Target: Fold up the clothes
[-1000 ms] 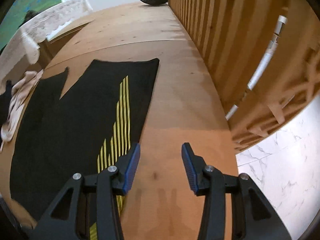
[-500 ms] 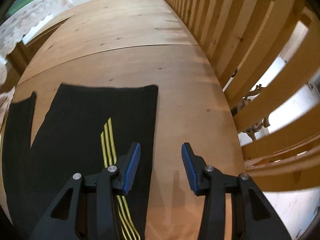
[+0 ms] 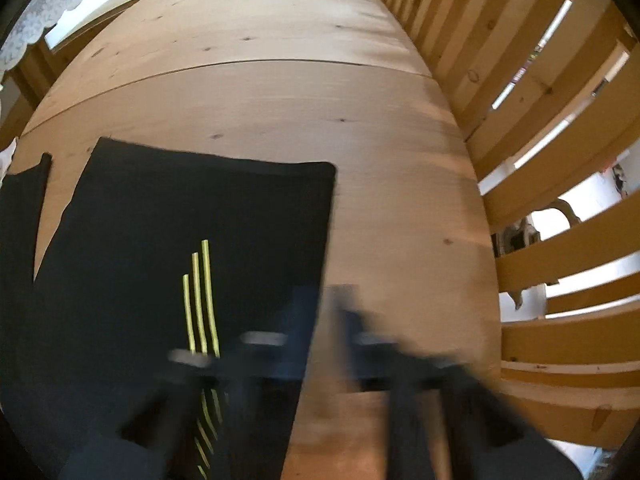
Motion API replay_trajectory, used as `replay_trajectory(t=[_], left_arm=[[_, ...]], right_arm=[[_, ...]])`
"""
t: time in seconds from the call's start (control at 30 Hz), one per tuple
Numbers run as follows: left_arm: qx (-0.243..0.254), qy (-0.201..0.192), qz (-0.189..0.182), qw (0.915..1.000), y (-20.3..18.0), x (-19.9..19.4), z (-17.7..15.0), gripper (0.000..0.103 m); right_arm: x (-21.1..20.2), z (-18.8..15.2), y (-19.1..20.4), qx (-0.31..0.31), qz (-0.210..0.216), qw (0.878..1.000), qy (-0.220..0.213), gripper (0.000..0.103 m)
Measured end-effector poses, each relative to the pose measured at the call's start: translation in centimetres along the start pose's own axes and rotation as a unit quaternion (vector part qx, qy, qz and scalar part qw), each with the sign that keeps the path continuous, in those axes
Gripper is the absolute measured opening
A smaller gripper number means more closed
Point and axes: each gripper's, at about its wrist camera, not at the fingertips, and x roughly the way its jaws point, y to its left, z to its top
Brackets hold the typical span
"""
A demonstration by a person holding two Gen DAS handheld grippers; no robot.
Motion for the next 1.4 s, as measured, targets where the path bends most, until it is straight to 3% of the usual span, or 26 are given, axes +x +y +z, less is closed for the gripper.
replay_trajectory(t=[0.23,0.33,0.43,0.47,0.5,0.67,0.77,0.8,0.83,0.87,1.07,1.2,1.3,1.4], left_arm=[[-0.021,-0.019,-0.004,0.9996,0.8,-1.2,0.0,0.009],[-0.027,-0.022,-0.001,0.9994,1.1,-1.8,0.1,0.009],[-0.021,-0.022,0.001,0.9995,0.8,-1.9,0.1,0.009],[-0.020,-0.021,0.001,0.9996,0.8,-1.8,0.2,0.009],[-0.019,-0.020,0.000,0.9996,0.7,-1.7,0.2,0.009],[-0.022,-0.018,-0.004,0.9996,0.9,-1.4,0.3,0.009],[-0.023,-0.017,-0.004,0.9996,1.1,-1.2,0.3,0.009],[-0.023,-0.017,-0.004,0.9996,1.1,-1.2,0.3,0.009],[-0.023,-0.018,-0.005,0.9996,1.1,-1.2,0.2,0.009],[-0.024,-0.018,-0.005,0.9995,1.1,-1.2,0.2,0.009],[-0.043,-0.043,-0.009,0.9981,1.5,-2.6,0.0,0.009],[-0.046,-0.074,0.002,0.9962,1.6,-5.6,-0.1,0.009],[-0.057,-0.105,0.013,0.9928,2.1,-9.3,-0.9,0.009],[-0.073,-0.132,0.028,0.9881,2.9,-12.8,-2.0,0.009]], right_arm=[[-3.7,0.1,-1.0,0.029,0.034,0.997,-0.058,0.000],[-3.0,0.4,-1.6,0.045,0.031,0.998,-0.026,0.000],[-1.1,1.0,-1.6,0.060,0.020,0.998,0.005,0.019],[-0.8,0.9,-1.8,0.071,0.030,0.997,0.004,0.032],[-0.5,0.9,-2.2,0.083,0.048,0.995,0.003,0.039],[0.8,1.2,-3.1,0.118,0.086,0.989,0.012,0.042],[0.9,1.4,-2.3,0.093,0.068,0.993,0.011,0.042],[0.9,1.4,-1.7,0.073,0.056,0.996,0.006,0.035],[0.9,1.3,-1.0,0.055,0.044,0.998,0.002,0.025],[0.8,1.3,-0.6,0.043,0.038,0.998,-0.003,0.002],[-1.3,1.6,-1.0,0.066,0.071,0.995,-0.030,0.002],[-5.5,2.6,-1.2,0.107,0.122,0.985,-0.062,0.002],[-8.8,4.8,0.1,0.115,0.161,0.976,-0.087,0.002],[-12.3,7.0,4.6,0.095,0.188,0.972,-0.104,0.002]])
